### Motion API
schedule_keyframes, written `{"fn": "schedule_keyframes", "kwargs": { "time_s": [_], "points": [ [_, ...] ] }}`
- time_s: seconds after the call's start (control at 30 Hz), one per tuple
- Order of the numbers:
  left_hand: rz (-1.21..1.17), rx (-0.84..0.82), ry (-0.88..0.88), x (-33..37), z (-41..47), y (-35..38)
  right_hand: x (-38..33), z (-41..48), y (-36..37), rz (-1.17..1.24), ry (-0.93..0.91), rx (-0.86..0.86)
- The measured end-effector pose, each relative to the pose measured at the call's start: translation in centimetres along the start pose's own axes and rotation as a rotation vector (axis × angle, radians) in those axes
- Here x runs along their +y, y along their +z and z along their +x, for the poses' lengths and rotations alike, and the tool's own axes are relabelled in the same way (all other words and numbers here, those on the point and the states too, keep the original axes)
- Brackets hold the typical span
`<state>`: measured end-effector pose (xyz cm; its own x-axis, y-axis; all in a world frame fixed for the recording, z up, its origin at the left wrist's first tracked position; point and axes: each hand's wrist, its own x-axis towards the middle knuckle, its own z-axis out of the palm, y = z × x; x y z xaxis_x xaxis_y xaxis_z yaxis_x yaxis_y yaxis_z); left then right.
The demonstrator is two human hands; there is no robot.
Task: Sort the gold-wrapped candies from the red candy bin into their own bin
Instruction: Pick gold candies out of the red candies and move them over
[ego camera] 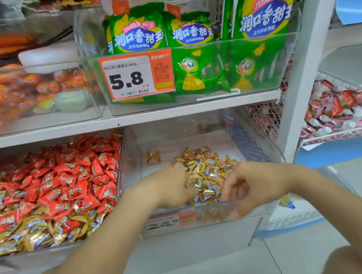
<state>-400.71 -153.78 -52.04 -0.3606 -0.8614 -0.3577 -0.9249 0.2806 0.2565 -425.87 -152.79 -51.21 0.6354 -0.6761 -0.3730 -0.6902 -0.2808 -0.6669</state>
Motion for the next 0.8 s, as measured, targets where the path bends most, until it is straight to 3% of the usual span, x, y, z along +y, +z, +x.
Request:
{"fn": "schedule_keyframes", "kwargs": {
  "time_s": [0.13, 0.27, 0.4, 0.53, 0.63, 0.73, 0.8],
  "points": [
    [-0.016, -0.152, 0.056, -1.1, -4.2, -1.2, -0.2, -0.1, 0.2, -0.093, -0.067, 0.116],
    [0.087, 0.075, 0.099, -1.1, -4.9, -1.4, 0.6, -0.2, -0.4, -0.118, -0.050, 0.284],
    [0.231, 0.375, -0.004, -0.2, -5.0, -1.1, 1.0, 0.5, -0.1, -0.285, -0.049, 0.466],
    [0.274, 0.307, -0.022, -0.2, -4.6, 0.3, -0.4, 2.0, 1.4, -0.409, 0.032, 0.339],
    [0.301, 0.275, 0.021, -0.5, -4.5, 1.0, -2.5, 3.6, 1.8, -0.372, 0.045, 0.315],
    [0.273, 0.372, 0.106, -0.8, -5.8, 0.0, -6.3, 5.0, 2.2, -0.276, -0.033, 0.436],
    [0.227, 0.525, 0.185, -1.9, -6.8, -1.3, -9.3, 6.3, 3.0, -0.192, -0.108, 0.524]
  ]
}}
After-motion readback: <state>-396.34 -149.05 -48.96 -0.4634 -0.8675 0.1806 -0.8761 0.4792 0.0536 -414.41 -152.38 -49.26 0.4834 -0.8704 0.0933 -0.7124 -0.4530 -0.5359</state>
